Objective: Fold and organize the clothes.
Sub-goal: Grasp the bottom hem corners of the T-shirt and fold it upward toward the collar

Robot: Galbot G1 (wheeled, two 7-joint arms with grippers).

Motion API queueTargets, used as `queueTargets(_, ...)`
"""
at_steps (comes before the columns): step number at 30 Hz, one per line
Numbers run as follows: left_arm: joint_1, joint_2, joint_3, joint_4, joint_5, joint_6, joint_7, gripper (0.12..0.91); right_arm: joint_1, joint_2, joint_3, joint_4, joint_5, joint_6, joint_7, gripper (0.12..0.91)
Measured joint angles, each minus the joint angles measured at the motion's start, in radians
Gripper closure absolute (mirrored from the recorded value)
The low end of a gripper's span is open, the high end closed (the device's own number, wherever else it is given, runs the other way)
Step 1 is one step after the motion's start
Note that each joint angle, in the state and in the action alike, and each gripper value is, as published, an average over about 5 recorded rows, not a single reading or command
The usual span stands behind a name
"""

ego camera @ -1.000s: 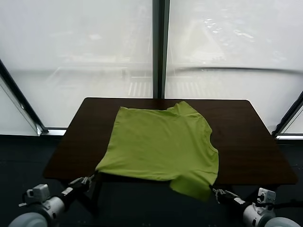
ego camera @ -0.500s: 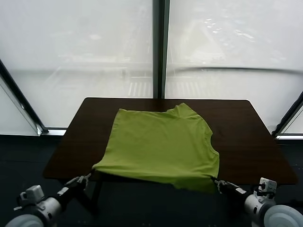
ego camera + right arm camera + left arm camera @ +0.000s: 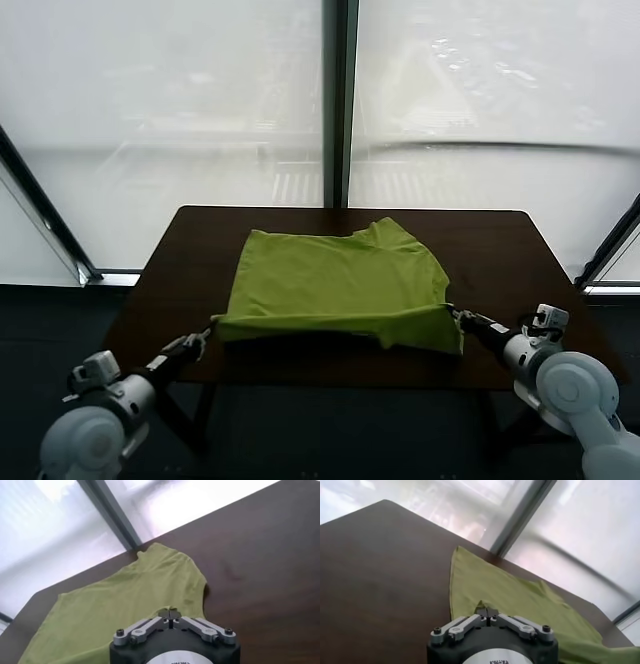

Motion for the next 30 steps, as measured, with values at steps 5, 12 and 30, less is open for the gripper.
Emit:
queueTargets(5, -0.082, 0.017, 0.054, 0.076, 0.003, -0.002, 0.004, 0.881, 0.007, 0.014, -0.005, -0.029, -0.010, 0.001, -0.003, 0.886)
queueTargets(12, -0.184, 0.048, 0.124, 0.167, 0.001, -0.005, 0.009, 0.881, 0.020, 0.029, -0.008, -0.053, -0.022, 0.010, -0.009, 0.886)
queueTargets(30, -0.363, 0.092, 0.252, 0.323, 0.019, -0.019, 0.031, 0.881, 0.051, 0.087, -0.019, -0.114, -0.067, 0.030, -0.025, 0.886)
